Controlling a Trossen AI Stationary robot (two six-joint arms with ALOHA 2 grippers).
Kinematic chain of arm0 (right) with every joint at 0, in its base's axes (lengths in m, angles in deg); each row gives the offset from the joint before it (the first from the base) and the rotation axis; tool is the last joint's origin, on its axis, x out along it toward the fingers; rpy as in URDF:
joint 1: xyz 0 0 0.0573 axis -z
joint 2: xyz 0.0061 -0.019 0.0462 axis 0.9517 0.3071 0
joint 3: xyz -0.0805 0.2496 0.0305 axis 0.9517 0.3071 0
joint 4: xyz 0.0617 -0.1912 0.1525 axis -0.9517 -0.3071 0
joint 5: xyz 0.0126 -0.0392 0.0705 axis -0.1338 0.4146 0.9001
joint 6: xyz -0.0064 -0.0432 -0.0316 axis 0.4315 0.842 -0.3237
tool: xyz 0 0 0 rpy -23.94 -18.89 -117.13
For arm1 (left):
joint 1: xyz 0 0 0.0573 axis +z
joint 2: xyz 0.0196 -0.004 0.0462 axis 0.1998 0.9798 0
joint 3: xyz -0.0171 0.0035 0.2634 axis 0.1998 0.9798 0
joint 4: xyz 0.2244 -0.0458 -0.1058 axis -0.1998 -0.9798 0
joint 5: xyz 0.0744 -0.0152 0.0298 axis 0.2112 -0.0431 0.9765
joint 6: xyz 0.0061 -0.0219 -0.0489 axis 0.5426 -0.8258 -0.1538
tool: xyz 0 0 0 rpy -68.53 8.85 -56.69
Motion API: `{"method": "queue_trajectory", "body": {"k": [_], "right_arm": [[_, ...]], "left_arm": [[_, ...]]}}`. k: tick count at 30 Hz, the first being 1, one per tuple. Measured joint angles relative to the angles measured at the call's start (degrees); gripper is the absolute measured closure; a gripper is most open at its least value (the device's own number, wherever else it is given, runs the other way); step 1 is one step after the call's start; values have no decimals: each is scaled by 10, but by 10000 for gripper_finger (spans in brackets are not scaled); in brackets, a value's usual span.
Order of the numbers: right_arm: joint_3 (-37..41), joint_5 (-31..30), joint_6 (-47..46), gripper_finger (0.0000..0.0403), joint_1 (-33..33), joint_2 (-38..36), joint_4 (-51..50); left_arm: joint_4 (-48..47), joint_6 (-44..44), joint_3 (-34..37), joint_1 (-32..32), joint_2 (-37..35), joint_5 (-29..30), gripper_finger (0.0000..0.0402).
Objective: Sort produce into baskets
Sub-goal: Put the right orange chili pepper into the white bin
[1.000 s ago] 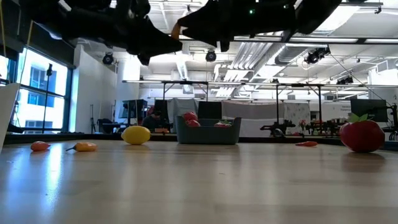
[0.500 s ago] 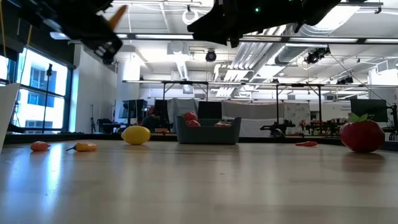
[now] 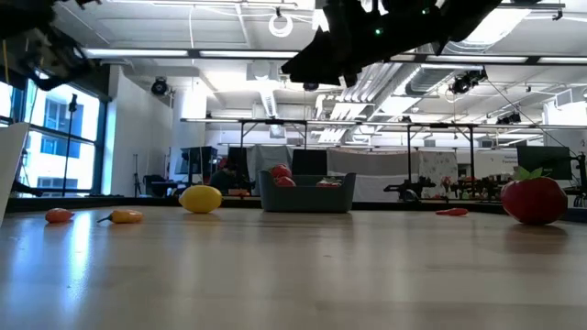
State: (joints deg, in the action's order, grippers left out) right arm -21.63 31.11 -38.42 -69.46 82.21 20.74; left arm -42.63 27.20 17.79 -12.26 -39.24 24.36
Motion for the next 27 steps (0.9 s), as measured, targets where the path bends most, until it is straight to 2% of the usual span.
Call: {"method": "queue_trajectory", "body": {"k": [8,17,20,27], "right_arm": [[0,0,15,204,2,0,2],[0,-6,26,204,4,0,-3],[0,-6,33,204,4,0,-2],[0,-6,45,204,4,0,-3]], "left_arm": [[-35,-137,0,-82,7,14,396],[-91,-164,0,-124,72,25,393],[-92,-164,0,-126,94,25,372],[-106,-146,-12,-126,115,25,298]]}}
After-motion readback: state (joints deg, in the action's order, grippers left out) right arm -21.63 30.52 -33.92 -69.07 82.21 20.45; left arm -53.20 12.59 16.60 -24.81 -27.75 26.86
